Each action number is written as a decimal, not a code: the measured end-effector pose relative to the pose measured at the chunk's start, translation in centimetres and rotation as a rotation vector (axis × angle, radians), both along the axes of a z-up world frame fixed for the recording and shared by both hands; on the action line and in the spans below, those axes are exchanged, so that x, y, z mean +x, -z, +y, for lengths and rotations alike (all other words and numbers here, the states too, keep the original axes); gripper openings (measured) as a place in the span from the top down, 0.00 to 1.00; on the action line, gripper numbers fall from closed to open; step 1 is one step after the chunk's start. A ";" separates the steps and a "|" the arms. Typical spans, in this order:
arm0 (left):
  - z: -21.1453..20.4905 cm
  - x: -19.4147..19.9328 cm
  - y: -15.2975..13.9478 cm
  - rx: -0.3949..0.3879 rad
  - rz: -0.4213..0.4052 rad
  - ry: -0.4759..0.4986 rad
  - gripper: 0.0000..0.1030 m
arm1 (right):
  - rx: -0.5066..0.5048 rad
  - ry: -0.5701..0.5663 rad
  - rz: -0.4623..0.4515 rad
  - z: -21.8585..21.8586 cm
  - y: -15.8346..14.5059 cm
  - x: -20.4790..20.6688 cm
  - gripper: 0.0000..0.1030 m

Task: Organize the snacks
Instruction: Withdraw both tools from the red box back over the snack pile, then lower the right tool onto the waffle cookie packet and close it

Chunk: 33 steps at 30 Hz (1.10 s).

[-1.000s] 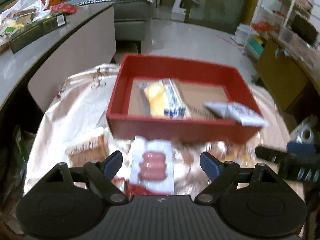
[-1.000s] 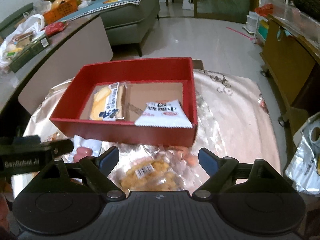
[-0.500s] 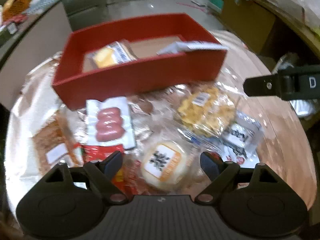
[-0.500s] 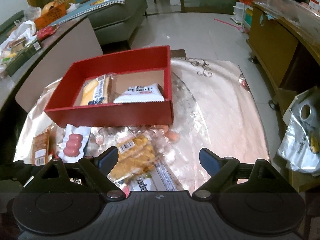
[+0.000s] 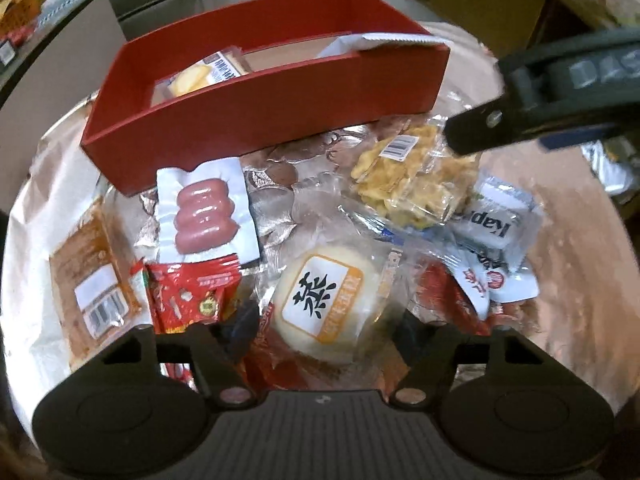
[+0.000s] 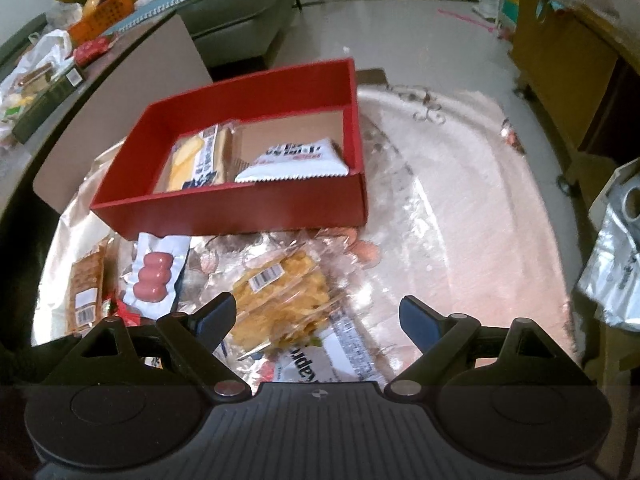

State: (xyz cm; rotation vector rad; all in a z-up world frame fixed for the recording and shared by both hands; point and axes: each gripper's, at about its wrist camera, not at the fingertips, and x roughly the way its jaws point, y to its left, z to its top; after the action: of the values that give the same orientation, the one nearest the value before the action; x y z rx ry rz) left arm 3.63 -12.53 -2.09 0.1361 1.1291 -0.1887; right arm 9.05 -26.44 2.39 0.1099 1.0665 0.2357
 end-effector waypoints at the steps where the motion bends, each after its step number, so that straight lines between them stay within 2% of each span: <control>1: 0.2 -0.2 -0.1 -0.011 0.005 -0.001 0.42 | 0.011 0.005 0.015 0.1 0.3 0.2 0.10; 7: 0.0 -1.2 -0.3 -0.029 0.025 0.020 0.43 | 0.061 0.040 0.087 1.0 1.9 1.7 0.10; 10: -0.1 -1.2 -0.3 -0.024 0.027 0.030 0.43 | 0.036 0.042 0.107 2.3 2.7 2.7 0.05; 14: 0.1 -1.3 -0.4 -0.046 0.039 0.029 0.42 | 0.019 0.029 0.130 3.9 3.8 3.7 0.04; 19: 0.4 -0.8 -0.1 -0.052 0.051 0.024 0.39 | -0.050 0.007 0.129 5.4 4.7 4.4 0.00; 22: 0.4 -0.8 0.2 -0.046 0.053 0.022 0.38 | -0.061 0.008 0.135 5.7 5.4 4.7 0.00; 25: 0.3 -0.8 0.5 -0.040 0.052 0.017 0.36 | -0.025 0.025 0.159 5.4 6.0 4.8 0.00; 30: -0.5 -1.3 1.3 0.023 0.044 0.032 0.33 | -0.026 0.026 0.097 5.5 6.3 3.8 0.00; 33: -0.3 -1.1 1.3 0.008 0.056 0.027 0.32 | -0.020 0.034 0.076 5.4 6.3 3.5 0.00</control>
State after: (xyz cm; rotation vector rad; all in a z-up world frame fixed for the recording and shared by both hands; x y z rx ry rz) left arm 2.56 -12.84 -3.35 0.1543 1.1846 -0.2136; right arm 12.51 -21.07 -3.89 0.1199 1.1412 0.1913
